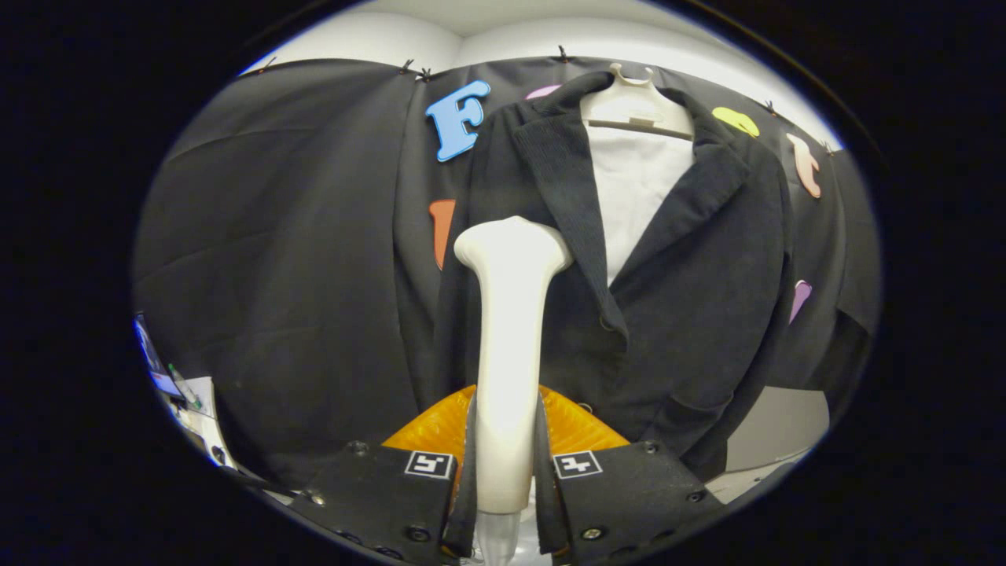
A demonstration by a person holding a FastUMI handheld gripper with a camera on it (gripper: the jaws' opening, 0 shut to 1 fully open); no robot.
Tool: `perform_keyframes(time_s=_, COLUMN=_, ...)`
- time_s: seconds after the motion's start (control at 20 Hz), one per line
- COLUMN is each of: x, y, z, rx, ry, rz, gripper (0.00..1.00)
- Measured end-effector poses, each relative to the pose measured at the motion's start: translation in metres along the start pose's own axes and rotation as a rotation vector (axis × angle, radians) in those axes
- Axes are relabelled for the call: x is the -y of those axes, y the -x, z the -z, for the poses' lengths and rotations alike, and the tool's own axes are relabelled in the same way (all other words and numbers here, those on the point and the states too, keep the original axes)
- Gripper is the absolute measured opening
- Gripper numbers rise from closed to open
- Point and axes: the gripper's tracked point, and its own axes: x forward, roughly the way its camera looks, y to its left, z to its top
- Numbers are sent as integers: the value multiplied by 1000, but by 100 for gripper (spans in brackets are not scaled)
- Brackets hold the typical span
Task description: Iron the clothes twice with a garment steamer, once on the left side and once on the right side.
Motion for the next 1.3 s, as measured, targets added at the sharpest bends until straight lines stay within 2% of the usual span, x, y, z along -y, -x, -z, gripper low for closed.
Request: perform_keyframes(time_s=1.3, x=19, y=-5, z=157, rx=-256, ry=-37, rz=-26, gripper=33)
